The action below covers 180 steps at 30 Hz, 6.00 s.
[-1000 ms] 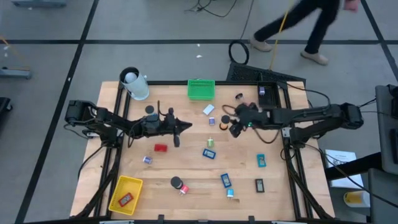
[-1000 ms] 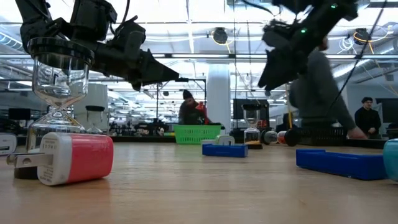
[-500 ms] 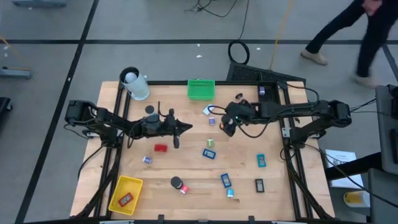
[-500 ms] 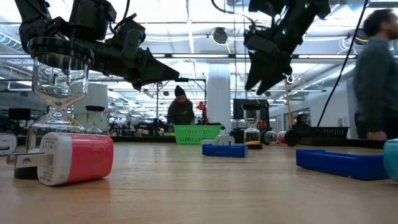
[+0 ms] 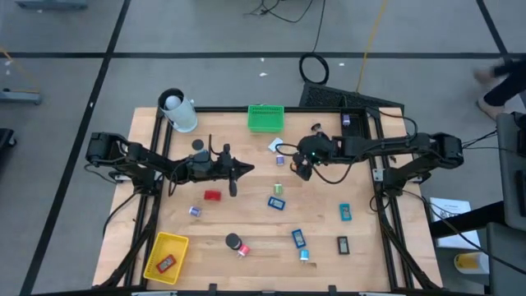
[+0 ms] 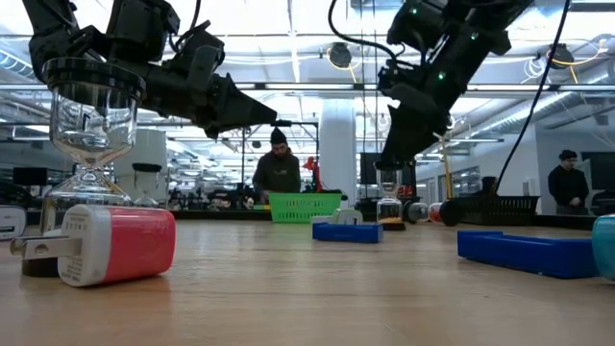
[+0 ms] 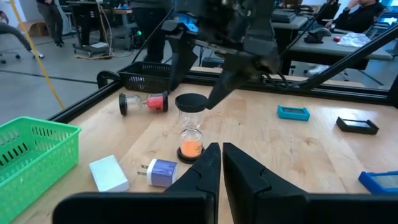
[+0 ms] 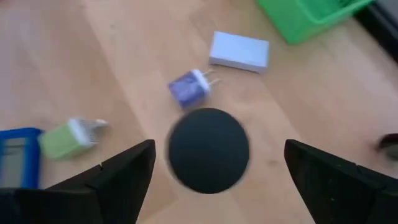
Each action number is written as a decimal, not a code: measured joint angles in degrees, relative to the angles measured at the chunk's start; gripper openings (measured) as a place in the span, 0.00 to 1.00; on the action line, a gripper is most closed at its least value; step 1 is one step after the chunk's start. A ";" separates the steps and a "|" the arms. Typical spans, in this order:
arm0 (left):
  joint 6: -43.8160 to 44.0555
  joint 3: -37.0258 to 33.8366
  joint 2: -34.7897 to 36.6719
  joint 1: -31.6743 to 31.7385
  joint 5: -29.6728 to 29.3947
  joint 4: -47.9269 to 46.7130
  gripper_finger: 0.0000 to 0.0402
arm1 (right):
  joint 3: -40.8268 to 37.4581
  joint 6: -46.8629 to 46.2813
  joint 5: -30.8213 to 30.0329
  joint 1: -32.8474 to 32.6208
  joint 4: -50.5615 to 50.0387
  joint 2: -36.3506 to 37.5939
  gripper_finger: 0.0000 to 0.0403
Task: Pick & Place Office items
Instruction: Put the yellow hourglass into the green basket
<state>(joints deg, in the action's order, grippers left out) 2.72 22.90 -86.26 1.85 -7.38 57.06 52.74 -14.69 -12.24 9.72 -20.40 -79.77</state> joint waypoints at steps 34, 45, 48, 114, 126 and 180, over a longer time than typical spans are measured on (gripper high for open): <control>-0.02 0.00 0.00 0.00 0.00 -0.02 0.04 | -8.41 3.42 3.14 0.48 12.52 0.00 0.47; 0.02 0.00 0.00 0.00 0.00 -0.02 0.06 | -8.41 3.87 1.47 0.48 13.36 0.02 0.30; 0.02 0.00 0.00 -0.01 0.00 -0.04 0.06 | -8.41 3.88 1.53 0.50 13.35 0.02 0.27; -0.23 0.00 -0.02 -0.13 0.39 -0.31 0.06 | -8.41 2.49 1.84 1.14 25.46 -6.14 0.51; -0.28 0.00 -0.02 -0.13 0.44 -0.31 0.03 | -8.41 0.72 1.67 1.09 24.53 -1.58 0.51; 5.33 -11.30 -0.02 9.86 -1.11 19.77 0.03 | 25.63 10.77 11.07 24.88 23.98 -30.47 0.52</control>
<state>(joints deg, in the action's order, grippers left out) 8.05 11.60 -86.28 11.70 -8.49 76.83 78.37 -3.92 -1.17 34.60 3.58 -110.24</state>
